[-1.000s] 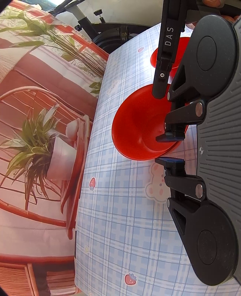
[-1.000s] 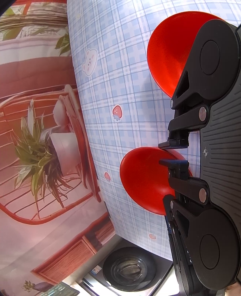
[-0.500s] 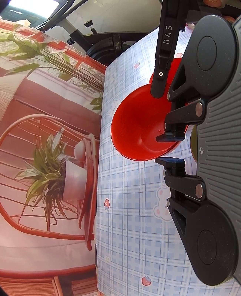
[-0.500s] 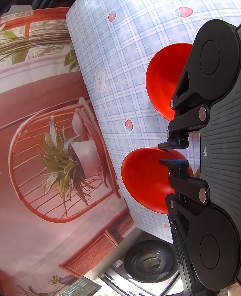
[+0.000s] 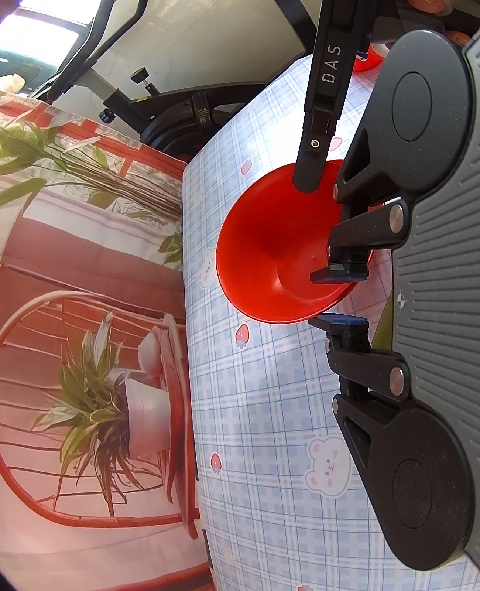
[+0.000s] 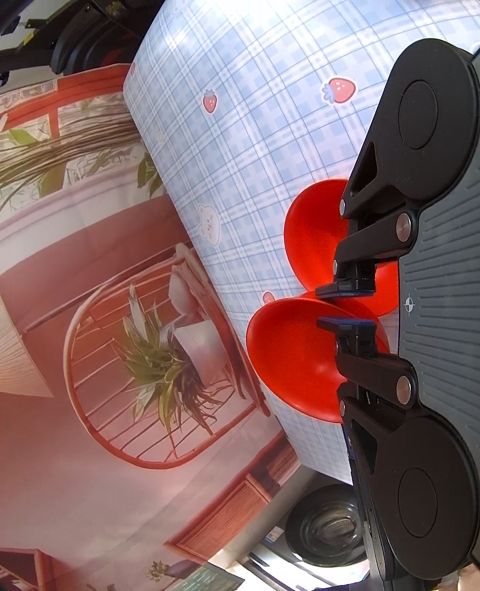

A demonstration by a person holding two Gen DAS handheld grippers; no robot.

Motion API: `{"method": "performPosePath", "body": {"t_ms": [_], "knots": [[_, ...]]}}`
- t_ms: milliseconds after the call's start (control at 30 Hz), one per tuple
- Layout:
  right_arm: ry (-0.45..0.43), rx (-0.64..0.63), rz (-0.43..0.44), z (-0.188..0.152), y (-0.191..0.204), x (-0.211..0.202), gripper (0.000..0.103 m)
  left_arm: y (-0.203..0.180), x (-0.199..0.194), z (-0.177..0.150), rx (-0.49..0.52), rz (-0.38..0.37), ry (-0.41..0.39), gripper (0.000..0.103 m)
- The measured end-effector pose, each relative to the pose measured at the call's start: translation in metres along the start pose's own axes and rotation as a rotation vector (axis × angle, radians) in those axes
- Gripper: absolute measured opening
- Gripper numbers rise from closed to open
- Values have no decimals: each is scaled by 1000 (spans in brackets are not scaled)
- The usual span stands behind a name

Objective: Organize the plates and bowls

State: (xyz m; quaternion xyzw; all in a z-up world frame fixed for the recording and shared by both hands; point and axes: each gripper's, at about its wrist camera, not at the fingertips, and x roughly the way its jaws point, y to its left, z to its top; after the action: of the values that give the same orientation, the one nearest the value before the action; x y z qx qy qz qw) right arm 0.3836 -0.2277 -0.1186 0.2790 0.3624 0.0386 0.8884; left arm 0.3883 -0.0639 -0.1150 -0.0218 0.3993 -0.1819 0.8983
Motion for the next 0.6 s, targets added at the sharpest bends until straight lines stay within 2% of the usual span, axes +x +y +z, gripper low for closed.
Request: {"method": "performPosePath", "body": {"t_ms": [333,600], "knots": [[-34,22,-50,-4,-26,-11,9,-26,21,-4,37,8,37,18],[-37,49,-63,-11,-41,-6,10,-40,39,-4,73,62,61,18]]}}
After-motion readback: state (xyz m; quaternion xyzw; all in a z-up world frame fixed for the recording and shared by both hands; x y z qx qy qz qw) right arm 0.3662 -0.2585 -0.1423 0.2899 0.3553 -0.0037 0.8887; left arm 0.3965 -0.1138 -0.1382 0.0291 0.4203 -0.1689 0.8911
